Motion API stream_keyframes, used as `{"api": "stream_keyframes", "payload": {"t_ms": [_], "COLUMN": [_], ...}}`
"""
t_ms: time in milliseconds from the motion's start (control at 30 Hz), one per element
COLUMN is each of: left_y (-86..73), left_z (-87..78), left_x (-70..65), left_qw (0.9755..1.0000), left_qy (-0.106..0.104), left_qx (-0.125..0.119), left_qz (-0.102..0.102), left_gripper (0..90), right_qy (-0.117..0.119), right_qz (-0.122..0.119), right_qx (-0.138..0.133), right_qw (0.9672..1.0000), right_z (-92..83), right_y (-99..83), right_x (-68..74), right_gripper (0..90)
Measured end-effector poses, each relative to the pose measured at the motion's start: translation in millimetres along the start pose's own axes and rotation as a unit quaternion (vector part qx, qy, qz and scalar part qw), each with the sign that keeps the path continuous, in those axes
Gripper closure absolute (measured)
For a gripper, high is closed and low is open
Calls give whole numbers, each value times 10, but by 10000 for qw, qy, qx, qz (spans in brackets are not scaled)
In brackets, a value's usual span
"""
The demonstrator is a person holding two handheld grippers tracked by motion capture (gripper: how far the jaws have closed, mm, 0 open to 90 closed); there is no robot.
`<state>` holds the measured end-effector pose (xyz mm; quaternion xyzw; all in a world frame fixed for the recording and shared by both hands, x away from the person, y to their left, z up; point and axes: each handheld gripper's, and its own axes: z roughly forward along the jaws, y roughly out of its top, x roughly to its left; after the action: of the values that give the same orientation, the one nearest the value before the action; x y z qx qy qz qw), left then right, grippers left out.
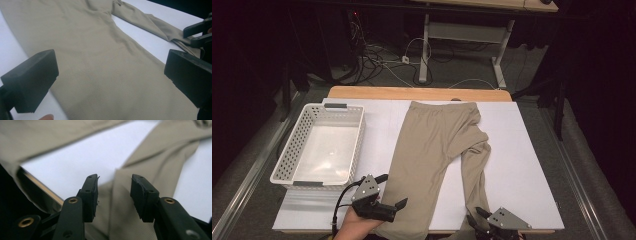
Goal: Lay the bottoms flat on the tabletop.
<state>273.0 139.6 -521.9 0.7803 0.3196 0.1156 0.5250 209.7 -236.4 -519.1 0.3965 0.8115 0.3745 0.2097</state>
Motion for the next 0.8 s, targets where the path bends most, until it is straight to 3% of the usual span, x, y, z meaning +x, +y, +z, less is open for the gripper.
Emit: {"api": "stream_keyframes", "payload": {"t_ms": [67,167,300,433,567,733,800], "left_y": [0,-3,-3,-4,-3,-3,-2], "left_z": [0,-3,-3,-6,-2,-1,-1], "left_x": [-1,-6,-4,-6,-3,-1,0], "left_qw": [10000,10000,10000,10000,10000,10000,10000], "left_qy": [17,41,30,34,32,26,27], "left_qx": [-4,-22,-26,-33,-37,-34,-31], "left_qz": [2,18,11,16,-5,-7,-14], "left_gripper": [0,0,0,0,0,0,0], "right_qy": [-33,14,-117,-402,-648,-943,-896], "right_qz": [-56,74,261,642,1141,1610,1638], "right_qx": [56,28,-272,-499,-473,-322,-319], "right_qw": [10000,10000,9992,9959,9902,9819,9819], "right_z": [18,-63,-286,-516,-634,-642,-630], "right_y": [-30,-30,-54,-129,-318,-507,-514], "right_x": [-28,-77,-191,-436,-727,-1009,-1028], "right_gripper": [798,887,900,900,900,900,810]}}
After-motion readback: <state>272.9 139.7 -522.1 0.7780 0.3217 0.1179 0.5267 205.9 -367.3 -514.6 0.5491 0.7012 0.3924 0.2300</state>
